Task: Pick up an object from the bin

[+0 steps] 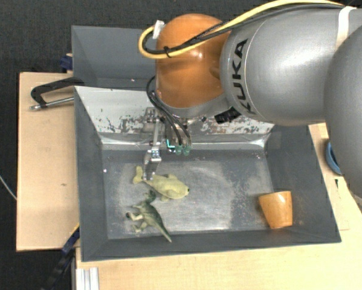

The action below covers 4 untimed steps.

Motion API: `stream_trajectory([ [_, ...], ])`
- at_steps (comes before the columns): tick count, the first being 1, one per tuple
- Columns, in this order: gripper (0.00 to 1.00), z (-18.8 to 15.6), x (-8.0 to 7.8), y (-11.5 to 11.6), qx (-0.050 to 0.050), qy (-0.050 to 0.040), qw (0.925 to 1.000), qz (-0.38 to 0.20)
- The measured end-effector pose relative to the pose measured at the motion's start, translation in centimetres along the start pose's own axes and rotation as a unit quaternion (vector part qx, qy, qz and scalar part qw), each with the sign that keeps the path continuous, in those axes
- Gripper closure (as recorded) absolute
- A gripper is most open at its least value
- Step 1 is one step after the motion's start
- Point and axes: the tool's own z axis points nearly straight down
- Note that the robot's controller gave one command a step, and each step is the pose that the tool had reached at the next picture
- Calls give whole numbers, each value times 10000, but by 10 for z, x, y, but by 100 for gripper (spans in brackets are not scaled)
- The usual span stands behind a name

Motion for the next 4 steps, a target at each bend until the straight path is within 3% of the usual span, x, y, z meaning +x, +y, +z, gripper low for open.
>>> stream_trajectory([
  [1,0,109,21,-30,2,-20,9999,-102],
  [2,100,106,20,-29,-11,-46,9999,-106],
  [3,100,-53,50,-141,16,-97,9861,-1658],
  [4,0,-50,51,-138,0,-62,9858,-1676],
])
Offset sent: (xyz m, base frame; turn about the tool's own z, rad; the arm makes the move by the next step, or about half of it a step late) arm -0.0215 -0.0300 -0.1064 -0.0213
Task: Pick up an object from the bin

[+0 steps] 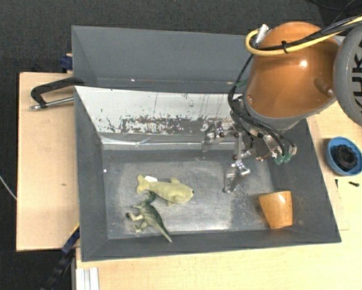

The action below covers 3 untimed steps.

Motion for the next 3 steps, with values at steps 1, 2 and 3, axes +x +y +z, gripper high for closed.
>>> stream_trajectory([
  [1,0,143,-11,76,-24,54,9984,-567],
  [2,0,190,-80,-11,-10,-10,9991,-422],
  [3,100,186,-80,-9,2,-30,9990,-450],
])
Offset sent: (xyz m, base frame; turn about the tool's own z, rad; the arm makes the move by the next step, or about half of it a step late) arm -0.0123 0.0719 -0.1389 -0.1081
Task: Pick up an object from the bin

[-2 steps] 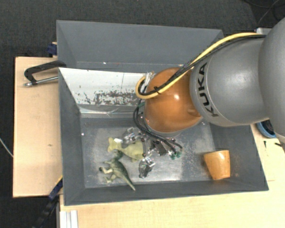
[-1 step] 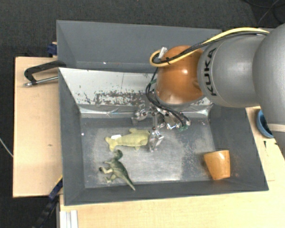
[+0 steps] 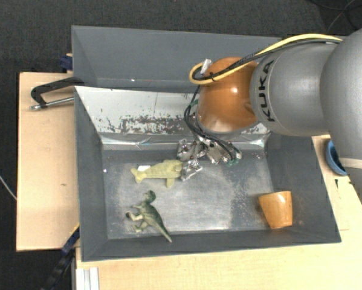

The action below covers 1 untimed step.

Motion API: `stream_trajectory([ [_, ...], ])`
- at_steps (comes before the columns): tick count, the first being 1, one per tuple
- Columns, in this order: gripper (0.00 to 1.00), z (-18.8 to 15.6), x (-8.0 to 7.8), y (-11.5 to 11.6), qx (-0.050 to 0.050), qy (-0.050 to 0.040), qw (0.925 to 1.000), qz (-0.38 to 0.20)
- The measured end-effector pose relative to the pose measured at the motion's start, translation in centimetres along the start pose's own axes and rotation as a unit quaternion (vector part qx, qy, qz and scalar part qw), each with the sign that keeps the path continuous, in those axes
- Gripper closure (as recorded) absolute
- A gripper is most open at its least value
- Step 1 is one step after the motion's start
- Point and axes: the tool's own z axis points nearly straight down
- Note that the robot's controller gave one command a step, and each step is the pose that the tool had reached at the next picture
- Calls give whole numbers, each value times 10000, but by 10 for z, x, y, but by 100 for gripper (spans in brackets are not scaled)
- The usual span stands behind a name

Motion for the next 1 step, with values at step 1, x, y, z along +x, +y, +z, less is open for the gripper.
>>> stream_trajectory([
  [1,100,-144,2,2,13,-19,9998,172],
])
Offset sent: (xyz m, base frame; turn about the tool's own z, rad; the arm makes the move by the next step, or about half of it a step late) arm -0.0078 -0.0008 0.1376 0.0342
